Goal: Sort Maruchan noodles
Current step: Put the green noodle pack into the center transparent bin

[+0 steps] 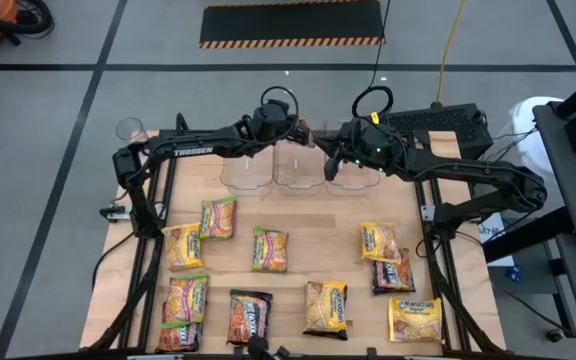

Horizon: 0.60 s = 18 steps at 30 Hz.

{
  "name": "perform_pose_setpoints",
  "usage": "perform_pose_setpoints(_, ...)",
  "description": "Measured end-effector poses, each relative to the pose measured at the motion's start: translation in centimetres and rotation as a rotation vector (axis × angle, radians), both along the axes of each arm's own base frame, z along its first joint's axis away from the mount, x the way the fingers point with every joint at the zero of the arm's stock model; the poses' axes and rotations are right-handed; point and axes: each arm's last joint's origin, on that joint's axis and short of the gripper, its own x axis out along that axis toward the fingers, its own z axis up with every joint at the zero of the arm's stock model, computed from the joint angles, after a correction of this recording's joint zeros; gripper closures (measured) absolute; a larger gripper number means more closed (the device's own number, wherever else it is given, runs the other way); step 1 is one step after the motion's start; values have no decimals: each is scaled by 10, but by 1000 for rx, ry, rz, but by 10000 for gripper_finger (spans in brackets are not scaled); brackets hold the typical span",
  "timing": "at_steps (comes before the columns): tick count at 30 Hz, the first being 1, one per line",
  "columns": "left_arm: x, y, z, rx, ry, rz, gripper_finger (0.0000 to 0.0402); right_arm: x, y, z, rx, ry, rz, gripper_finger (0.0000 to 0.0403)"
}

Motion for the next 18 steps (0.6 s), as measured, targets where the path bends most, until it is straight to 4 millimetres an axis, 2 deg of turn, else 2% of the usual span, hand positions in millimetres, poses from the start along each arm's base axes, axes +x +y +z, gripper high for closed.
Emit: perform_pose_setpoints(18,-5,8,-6,-42,3,76,401,-3,-1,2,-11,-3,-45,403)
